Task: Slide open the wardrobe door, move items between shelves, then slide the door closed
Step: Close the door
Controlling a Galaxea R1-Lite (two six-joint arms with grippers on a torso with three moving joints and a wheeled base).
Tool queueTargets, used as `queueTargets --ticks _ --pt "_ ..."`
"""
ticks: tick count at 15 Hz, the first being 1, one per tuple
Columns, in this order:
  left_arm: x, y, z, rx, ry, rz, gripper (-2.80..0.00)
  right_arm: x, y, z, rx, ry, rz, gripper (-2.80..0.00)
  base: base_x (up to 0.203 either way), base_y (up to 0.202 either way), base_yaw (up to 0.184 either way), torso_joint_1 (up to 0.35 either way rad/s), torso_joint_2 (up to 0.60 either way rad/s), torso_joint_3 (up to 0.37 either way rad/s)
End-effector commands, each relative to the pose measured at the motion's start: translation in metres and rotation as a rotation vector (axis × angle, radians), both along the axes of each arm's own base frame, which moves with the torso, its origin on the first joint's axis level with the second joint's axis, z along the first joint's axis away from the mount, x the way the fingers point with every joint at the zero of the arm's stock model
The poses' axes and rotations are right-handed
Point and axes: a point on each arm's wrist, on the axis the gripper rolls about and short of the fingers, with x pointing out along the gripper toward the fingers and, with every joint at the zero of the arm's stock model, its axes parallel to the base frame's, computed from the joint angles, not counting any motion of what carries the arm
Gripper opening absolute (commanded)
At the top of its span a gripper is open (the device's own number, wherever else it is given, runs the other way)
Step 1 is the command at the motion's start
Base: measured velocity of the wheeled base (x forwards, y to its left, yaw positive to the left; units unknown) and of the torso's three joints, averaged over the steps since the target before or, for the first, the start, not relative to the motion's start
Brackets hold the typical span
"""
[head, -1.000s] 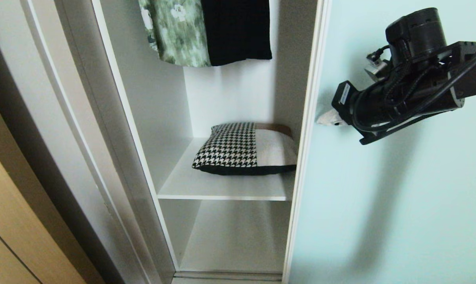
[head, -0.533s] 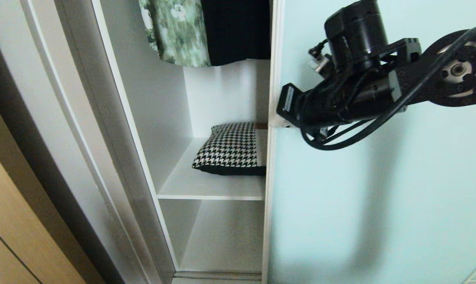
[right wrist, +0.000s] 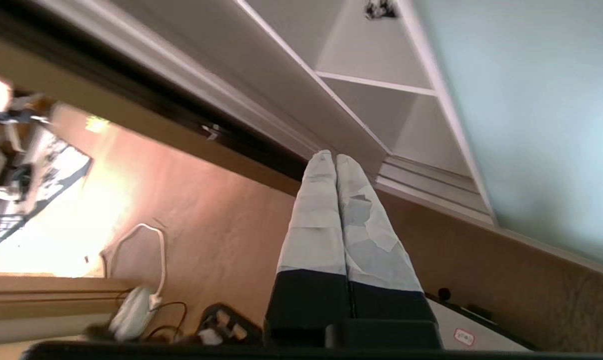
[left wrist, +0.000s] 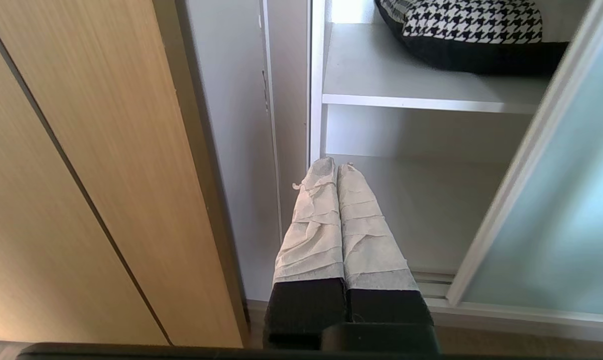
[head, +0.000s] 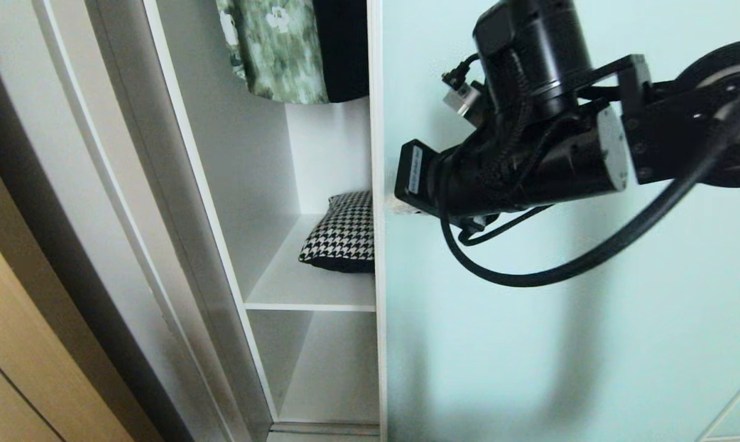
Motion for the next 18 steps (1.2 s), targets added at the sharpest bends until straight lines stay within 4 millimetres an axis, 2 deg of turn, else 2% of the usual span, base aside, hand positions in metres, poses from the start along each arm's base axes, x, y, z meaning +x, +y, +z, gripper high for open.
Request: queueTargets --ticks 1,3,5,8,11,13,16,18 --pt "0.000 0.000 0.000 0.000 0.000 0.002 -2.80 -0.032 -0.042 0.033 0.058 -0.059 -0.030 -2.80 0.000 0.000 0.000 0.000 0.00 0.000" --pt "0.000 0.000 0.000 0.000 0.000 0.001 -2.80 -0.051 -0.086 0.046 0.080 -0.096 -0.107 -2.80 0.000 0.000 0.000 0.000 0.00 0.000" --pt "0.000 0.000 0.000 0.000 0.000 0.001 -2.80 -0.066 -0.142 0.055 0.094 -0.143 -0.260 -2.80 0.000 0.000 0.000 0.000 0.00 0.000" --pt "0.000 0.000 0.000 0.000 0.000 0.001 -2.80 -0.082 -0.214 0.052 0.081 -0.173 -0.538 -2.80 0.000 0.000 0.000 0.000 0.00 0.000" --pt "0.000 0.000 0.000 0.000 0.000 0.001 -2.80 -0.100 -0.278 0.036 0.076 -0.150 -0.821 -2.80 0.000 0.000 0.000 0.000 0.00 0.000" --pt "0.000 0.000 0.000 0.000 0.001 0.001 -2.80 -0.112 -0.312 0.020 0.091 -0.119 -0.973 -2.80 0.000 0.000 0.000 0.000 0.00 0.000" --pt "0.000 0.000 0.000 0.000 0.001 0.002 -2.80 -0.124 -0.360 -0.007 0.144 -0.077 -1.127 -2.80 0.000 0.000 0.000 0.000 0.00 0.000" --pt "0.000 0.000 0.000 0.000 0.000 0.001 -2.80 -0.129 -0.400 -0.023 0.203 -0.044 -1.196 -2.80 0.000 0.000 0.000 0.000 0.00 0.000"
